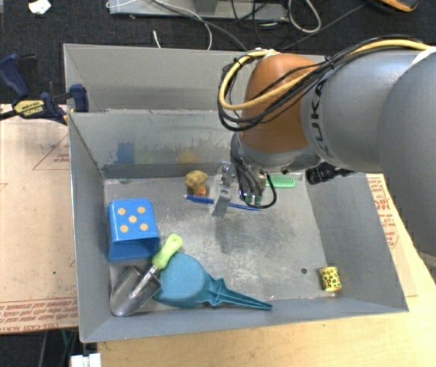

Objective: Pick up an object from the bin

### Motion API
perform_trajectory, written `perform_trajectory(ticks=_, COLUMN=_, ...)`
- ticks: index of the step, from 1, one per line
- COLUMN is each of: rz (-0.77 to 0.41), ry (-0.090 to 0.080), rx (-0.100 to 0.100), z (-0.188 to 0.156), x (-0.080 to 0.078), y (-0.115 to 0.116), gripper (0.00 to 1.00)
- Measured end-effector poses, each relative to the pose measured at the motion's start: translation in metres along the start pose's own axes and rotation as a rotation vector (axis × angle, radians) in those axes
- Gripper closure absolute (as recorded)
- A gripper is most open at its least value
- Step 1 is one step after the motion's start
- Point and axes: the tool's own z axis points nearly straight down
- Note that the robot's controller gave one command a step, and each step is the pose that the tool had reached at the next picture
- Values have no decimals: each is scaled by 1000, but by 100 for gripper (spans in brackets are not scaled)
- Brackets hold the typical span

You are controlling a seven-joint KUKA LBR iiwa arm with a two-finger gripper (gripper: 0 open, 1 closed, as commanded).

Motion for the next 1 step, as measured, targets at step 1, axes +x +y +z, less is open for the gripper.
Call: perform_trajectory(ticks=1, rz=-1, ry=0, rx=-1, z=-25, x=-1, y=0, gripper=100)
